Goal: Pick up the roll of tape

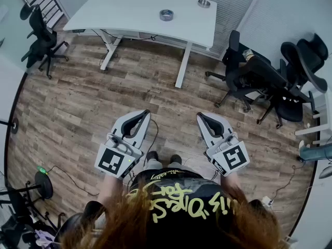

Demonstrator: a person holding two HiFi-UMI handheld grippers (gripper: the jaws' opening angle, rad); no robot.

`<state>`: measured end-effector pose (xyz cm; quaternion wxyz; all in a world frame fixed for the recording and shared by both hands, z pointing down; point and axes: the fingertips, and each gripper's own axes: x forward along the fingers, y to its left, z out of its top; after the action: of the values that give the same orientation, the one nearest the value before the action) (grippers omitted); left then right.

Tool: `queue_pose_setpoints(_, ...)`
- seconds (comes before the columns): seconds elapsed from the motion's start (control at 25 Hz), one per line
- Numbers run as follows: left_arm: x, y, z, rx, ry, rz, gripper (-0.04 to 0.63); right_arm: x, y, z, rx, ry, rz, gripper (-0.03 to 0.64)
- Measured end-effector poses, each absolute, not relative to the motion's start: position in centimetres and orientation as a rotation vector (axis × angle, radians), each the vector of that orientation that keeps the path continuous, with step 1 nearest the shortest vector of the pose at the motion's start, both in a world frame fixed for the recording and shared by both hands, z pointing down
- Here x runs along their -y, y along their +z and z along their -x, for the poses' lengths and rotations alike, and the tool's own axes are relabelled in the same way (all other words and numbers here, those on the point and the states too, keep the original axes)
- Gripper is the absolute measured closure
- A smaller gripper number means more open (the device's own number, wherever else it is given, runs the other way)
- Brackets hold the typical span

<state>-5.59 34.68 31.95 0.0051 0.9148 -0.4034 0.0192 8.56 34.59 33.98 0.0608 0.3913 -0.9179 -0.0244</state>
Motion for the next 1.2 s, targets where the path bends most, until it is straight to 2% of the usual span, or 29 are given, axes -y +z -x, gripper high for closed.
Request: queue_pose_setpoints(1.2, -34.4, 31.7, 6.3, 1.270, 0.030, -2.869, 0.603, -34.6, 34.6, -7.4, 2.770, -0.064, -1.180, 0.615)
